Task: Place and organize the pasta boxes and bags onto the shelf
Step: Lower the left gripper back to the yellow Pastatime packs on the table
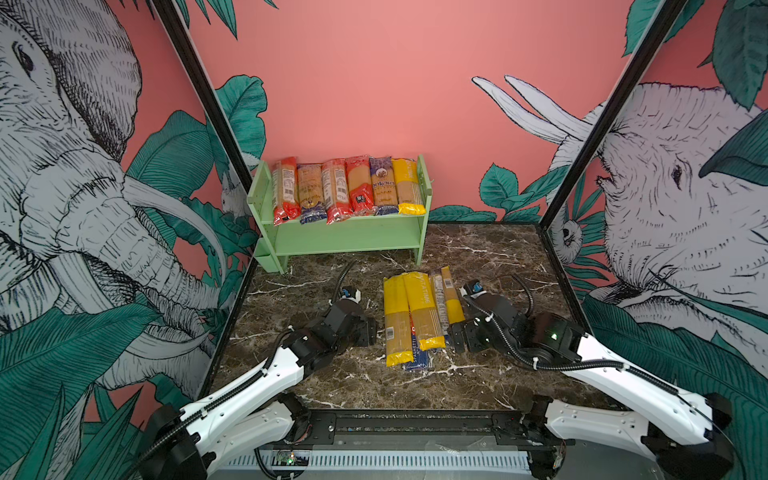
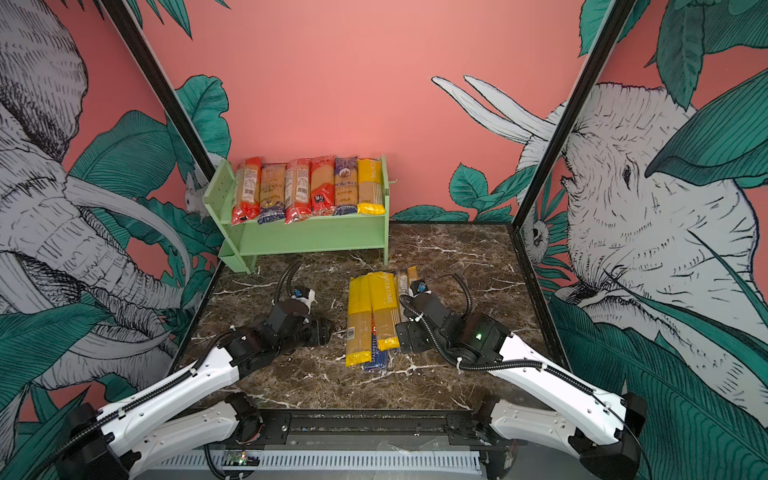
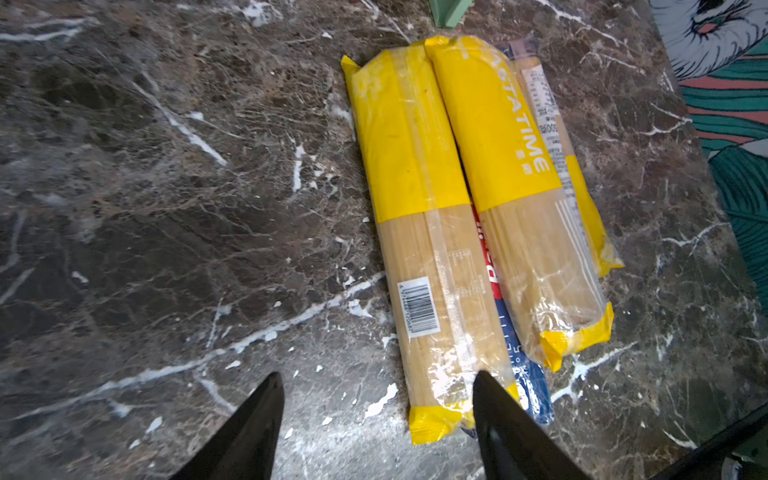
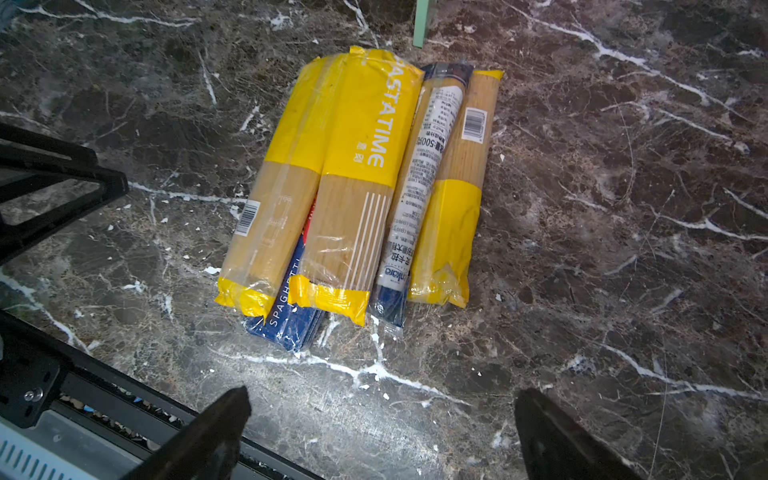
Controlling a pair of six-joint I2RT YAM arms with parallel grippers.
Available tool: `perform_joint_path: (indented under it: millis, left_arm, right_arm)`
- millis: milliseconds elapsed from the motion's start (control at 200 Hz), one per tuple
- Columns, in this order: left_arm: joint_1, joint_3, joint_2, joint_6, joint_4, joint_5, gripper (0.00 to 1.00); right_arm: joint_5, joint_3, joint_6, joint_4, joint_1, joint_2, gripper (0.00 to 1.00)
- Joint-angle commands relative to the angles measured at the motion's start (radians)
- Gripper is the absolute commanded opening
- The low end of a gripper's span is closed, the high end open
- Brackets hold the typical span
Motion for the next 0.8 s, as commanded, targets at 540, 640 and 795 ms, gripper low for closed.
perform_joint_path:
  millis: [540,640,795]
  left_arm:
    - [-0.095,0.005,0.335,-0.106,0.299,0.015,0.74]
    - [-0.107,0.013,0.365,-0.116,0.323,0.020,0.74]
    - [-0.134,0.031,0.409,-0.125,0.326,0.004,0.91]
  right_arm:
    - [0.024,-0.073,-0.005,0.042,-0.045,0.026,0.99]
    - [0.012,-0.086,-0.014,0.052,-0.062,0.020,0.99]
    - [-0.015,-0.112,-0.024,0.078,-0.080,0.015,0.99]
